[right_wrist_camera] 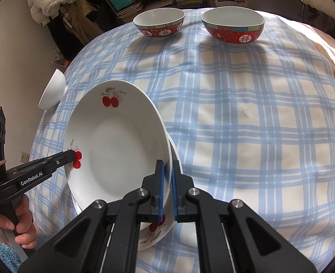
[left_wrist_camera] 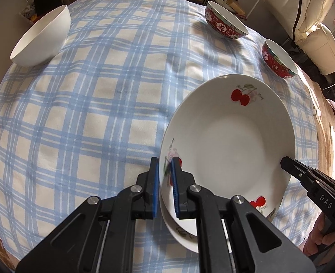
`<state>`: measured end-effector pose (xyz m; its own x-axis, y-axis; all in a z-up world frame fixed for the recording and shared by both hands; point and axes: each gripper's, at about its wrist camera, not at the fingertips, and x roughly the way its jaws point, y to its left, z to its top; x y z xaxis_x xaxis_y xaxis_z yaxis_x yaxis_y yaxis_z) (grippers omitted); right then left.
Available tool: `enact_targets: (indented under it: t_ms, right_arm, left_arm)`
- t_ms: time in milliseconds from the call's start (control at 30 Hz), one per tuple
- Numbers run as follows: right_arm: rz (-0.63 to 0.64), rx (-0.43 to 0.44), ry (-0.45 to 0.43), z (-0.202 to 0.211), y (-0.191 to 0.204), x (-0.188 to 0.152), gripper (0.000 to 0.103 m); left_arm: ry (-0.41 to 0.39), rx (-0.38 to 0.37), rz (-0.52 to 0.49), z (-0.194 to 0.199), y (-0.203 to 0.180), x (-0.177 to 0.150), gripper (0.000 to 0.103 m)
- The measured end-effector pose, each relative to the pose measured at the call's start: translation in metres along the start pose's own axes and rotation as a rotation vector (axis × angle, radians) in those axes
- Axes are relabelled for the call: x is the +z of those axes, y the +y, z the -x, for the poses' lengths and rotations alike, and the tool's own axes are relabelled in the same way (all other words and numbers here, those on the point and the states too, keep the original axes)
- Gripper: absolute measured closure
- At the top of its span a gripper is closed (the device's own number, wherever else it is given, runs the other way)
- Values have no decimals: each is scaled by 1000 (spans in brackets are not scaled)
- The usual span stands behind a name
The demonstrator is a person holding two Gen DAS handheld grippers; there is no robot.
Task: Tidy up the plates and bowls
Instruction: 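Carry and lower the cherry plate onto the plate stack with both tools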
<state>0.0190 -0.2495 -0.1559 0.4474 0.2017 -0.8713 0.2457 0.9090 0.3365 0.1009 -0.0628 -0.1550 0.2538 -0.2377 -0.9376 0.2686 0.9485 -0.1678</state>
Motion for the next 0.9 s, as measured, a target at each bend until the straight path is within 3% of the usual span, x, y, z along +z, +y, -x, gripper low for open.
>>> enact_targets:
  t_ms: [567,900]
  right_arm:
    - [46,-44,-48,6,8,-4,96]
    - [45,-71,-40,9,6,-7,96]
  left_arm:
    - [-20,61,-74,5,-8,-8,92]
    - [3,52,-67,3,-5,-15,92]
